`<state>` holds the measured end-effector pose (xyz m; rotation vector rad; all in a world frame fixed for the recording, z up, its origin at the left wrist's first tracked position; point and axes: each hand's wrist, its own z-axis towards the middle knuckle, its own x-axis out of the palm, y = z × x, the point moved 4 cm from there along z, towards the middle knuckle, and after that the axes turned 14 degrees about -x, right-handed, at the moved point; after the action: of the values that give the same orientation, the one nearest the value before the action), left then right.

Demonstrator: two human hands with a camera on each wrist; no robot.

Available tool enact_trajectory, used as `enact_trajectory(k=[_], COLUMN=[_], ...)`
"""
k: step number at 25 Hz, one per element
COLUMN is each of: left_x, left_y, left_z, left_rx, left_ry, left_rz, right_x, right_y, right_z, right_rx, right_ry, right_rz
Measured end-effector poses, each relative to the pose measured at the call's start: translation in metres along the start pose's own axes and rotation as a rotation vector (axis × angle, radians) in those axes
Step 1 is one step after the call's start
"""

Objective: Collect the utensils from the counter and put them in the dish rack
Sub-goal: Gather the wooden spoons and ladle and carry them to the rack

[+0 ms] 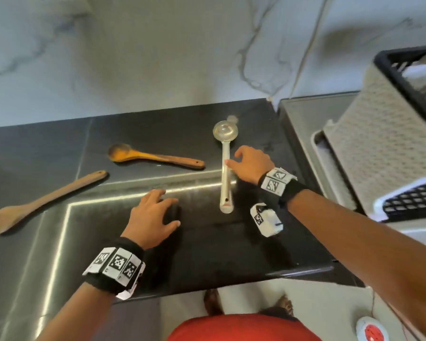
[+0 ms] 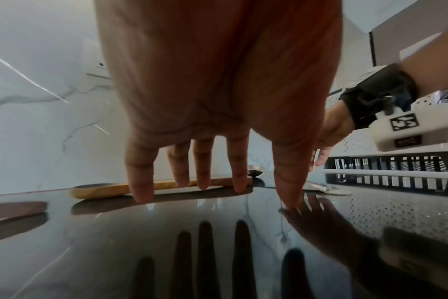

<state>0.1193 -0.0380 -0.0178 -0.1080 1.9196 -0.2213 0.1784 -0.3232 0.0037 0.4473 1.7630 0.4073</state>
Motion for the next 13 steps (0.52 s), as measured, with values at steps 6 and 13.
enact_trajectory(k=[6, 13], left_x=[0.017, 0.022], left_y=[0.04, 0.038], left_z=[-0.006, -0.003], left_rx=[-0.084, -0.131], left_ry=[0.125, 0.121], left_rz=[0.012, -0.093], right_x=[0.043, 0.014], right_y=[-0.002, 0.03], right_z=[0.054, 0.069], right_rx=[0.17, -0.1], right_ry=[0.007, -0.104], right_rz=[0.056, 0.232])
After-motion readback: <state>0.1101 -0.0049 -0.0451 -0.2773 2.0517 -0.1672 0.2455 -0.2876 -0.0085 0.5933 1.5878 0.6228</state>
